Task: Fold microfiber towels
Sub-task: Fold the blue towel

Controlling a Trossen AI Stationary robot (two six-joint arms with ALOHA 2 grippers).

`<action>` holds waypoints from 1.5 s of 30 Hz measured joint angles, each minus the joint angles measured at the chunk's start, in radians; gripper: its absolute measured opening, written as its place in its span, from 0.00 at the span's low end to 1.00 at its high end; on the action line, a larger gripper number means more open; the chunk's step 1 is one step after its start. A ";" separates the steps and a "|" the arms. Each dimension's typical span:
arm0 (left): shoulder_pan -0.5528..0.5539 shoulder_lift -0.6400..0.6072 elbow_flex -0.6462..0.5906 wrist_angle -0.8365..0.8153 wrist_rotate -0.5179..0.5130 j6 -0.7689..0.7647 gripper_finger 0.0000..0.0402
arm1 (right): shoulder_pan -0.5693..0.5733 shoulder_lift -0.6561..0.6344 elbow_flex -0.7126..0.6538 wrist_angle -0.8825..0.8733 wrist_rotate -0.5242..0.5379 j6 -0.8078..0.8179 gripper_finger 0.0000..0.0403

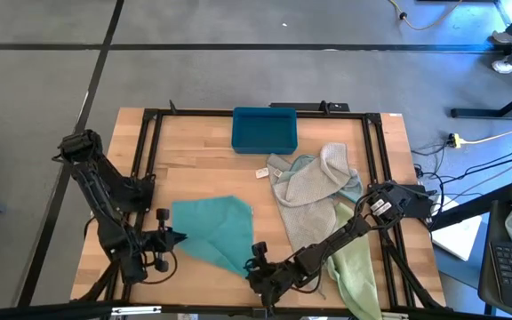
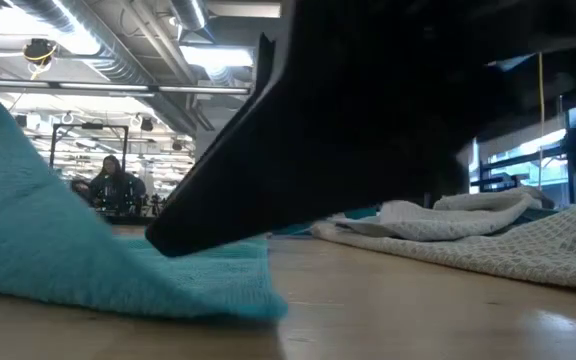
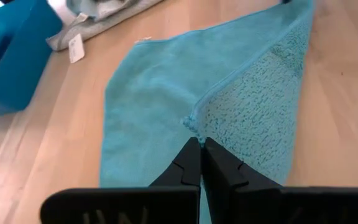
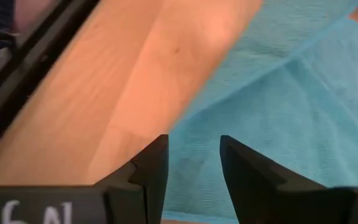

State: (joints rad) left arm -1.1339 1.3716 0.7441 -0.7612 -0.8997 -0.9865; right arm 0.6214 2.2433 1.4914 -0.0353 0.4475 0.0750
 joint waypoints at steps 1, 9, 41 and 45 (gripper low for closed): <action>0.000 0.000 0.000 -0.006 0.000 -0.011 0.00 | 0.000 0.000 0.000 0.000 -0.004 0.000 0.37; -0.025 0.000 0.000 -0.018 -0.013 -0.060 0.00 | -0.002 0.000 0.000 -0.016 -0.004 0.102 0.37; -0.147 0.000 0.000 -0.133 -0.055 -0.304 0.00 | -0.026 0.000 0.000 -0.133 -0.047 0.206 0.04; -0.151 0.000 0.000 -0.149 -0.055 -0.321 0.00 | -0.031 0.000 0.009 -0.139 -0.043 0.170 0.04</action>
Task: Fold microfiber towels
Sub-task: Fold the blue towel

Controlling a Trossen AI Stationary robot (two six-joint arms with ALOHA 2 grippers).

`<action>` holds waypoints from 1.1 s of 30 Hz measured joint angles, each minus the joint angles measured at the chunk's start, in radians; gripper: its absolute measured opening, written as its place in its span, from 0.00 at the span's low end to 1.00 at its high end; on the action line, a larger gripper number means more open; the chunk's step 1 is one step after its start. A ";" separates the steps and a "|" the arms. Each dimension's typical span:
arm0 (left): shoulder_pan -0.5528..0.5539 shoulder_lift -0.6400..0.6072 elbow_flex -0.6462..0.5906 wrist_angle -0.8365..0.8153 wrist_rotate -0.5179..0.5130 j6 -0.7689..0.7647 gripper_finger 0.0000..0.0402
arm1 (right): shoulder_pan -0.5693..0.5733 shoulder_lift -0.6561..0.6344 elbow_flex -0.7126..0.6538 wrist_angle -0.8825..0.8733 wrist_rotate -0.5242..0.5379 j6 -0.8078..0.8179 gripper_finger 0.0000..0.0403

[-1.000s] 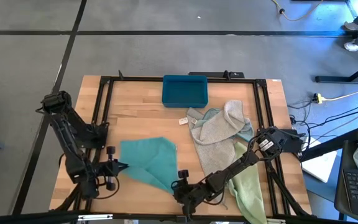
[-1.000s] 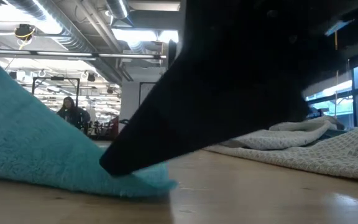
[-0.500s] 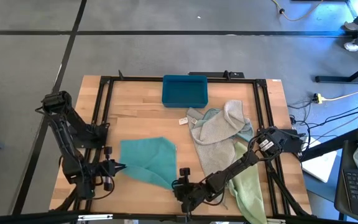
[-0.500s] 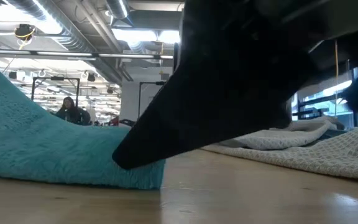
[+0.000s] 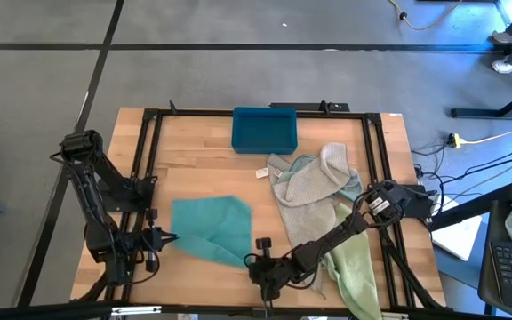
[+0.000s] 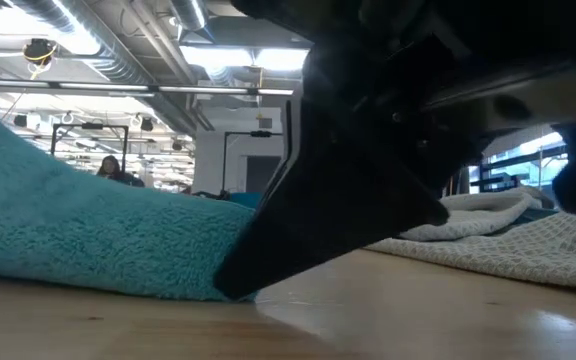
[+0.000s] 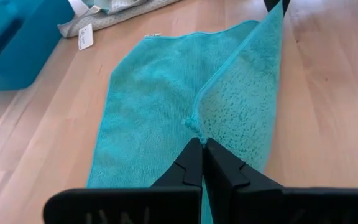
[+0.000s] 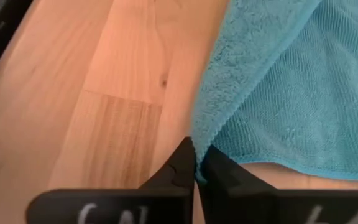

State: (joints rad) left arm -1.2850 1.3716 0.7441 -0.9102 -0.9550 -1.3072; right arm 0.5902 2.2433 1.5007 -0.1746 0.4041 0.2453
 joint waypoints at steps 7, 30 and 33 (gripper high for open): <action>0.000 0.000 0.000 -0.036 0.001 -0.028 0.00 | -0.005 0.000 0.111 -0.157 0.205 -0.120 0.01; 0.018 0.000 0.000 -0.428 -0.017 -0.413 0.00 | -0.188 0.000 0.231 -0.537 0.395 -0.097 0.02; 0.040 0.000 0.000 -0.426 0.058 -0.416 0.00 | -0.229 0.000 0.231 -0.525 0.359 -0.118 0.02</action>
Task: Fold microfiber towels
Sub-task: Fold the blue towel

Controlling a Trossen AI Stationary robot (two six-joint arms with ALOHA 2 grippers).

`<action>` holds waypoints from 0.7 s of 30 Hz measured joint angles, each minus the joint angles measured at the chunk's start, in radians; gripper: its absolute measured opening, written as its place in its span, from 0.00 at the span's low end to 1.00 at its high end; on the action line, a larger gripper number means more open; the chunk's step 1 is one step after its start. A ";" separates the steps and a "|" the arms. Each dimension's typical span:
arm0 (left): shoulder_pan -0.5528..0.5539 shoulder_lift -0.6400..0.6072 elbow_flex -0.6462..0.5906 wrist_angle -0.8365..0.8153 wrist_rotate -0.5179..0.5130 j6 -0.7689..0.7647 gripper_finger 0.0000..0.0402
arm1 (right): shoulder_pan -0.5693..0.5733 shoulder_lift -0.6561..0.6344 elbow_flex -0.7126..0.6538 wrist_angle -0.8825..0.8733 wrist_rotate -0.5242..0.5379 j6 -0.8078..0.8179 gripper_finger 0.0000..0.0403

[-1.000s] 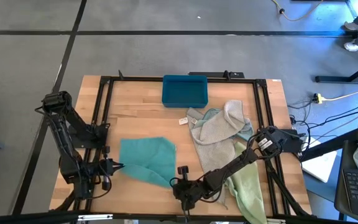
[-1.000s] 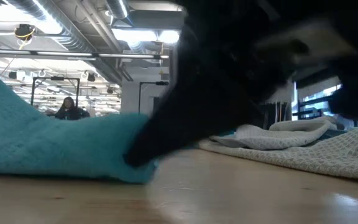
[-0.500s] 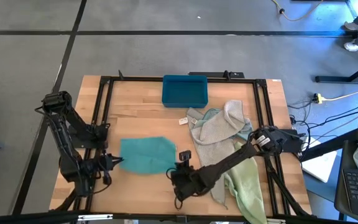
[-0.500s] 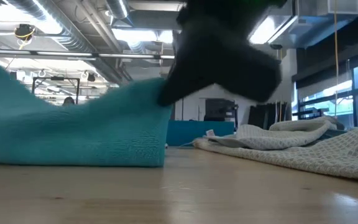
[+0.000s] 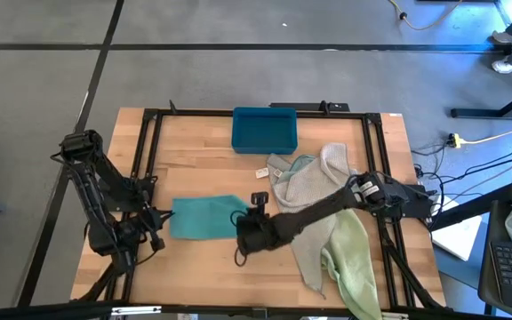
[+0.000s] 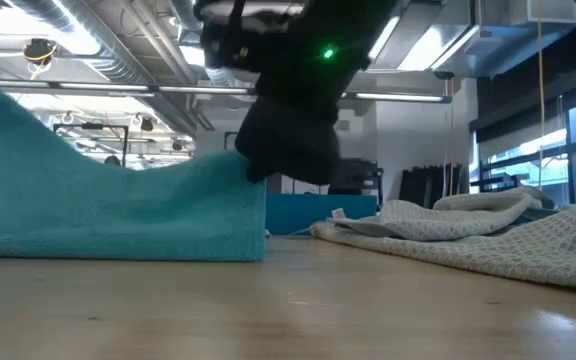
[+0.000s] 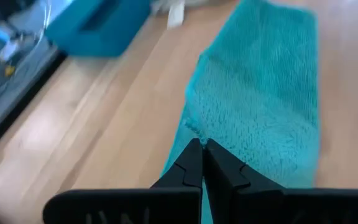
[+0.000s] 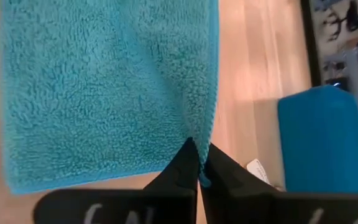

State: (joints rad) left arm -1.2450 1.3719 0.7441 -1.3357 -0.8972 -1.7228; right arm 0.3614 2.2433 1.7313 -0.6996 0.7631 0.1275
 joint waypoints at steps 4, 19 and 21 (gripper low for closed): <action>0.025 0.002 -0.003 0.001 0.025 0.001 0.00 | -0.047 0.000 0.000 0.009 -0.032 -0.001 0.04; 0.135 0.002 -0.124 0.102 0.051 -0.004 0.00 | -0.121 0.000 0.000 0.038 -0.137 -0.028 0.04; 0.142 0.002 -0.132 0.106 0.063 -0.004 0.00 | -0.126 0.000 0.000 0.049 -0.138 -0.030 0.04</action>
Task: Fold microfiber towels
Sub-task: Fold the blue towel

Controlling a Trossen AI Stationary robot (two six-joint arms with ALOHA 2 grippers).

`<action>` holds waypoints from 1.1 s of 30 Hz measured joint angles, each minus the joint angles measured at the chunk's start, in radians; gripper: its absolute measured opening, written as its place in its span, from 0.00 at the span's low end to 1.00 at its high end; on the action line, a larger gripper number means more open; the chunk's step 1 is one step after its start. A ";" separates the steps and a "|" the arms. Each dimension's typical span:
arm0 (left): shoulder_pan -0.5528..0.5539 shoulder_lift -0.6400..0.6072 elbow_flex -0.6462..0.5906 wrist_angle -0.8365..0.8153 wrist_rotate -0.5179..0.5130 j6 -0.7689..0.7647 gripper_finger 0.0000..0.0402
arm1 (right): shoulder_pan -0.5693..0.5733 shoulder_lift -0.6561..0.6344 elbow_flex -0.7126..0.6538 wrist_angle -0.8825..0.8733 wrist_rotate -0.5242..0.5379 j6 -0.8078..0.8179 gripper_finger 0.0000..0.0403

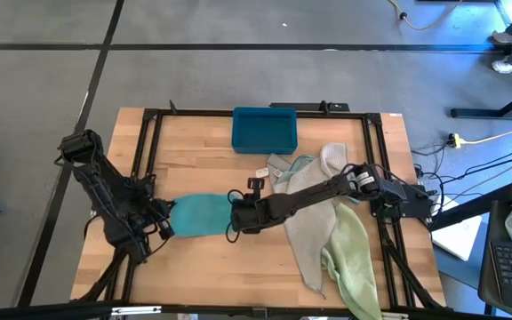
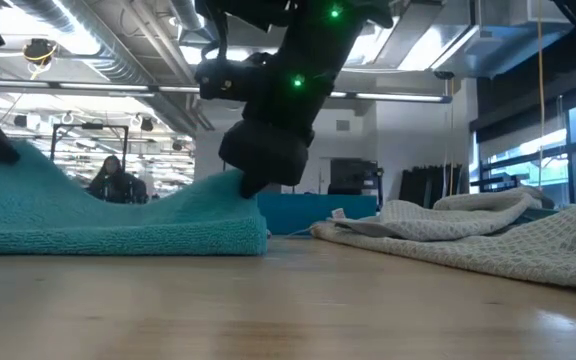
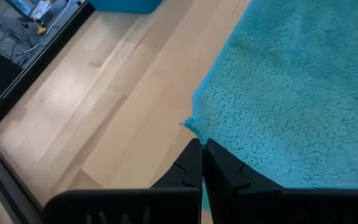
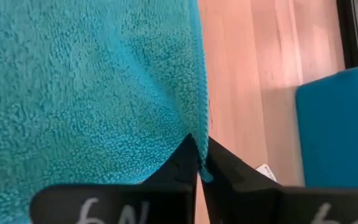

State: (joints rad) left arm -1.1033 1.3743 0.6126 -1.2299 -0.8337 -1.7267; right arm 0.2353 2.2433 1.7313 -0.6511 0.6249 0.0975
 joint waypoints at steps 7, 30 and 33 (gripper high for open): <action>0.024 0.000 -0.036 0.059 0.055 0.009 0.00 | -0.025 0.000 0.000 0.004 0.000 0.003 0.02; 0.044 0.000 -0.045 0.128 0.092 0.061 0.15 | -0.048 0.000 -0.143 0.194 -0.054 0.054 0.06; 0.044 0.000 -0.045 0.127 0.092 0.062 0.19 | -0.048 0.000 -0.143 0.199 -0.043 0.052 0.09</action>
State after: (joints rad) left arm -1.0595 1.3743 0.5674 -1.1029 -0.7418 -1.6650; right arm 0.1871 2.2433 1.5887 -0.4519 0.5819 0.1495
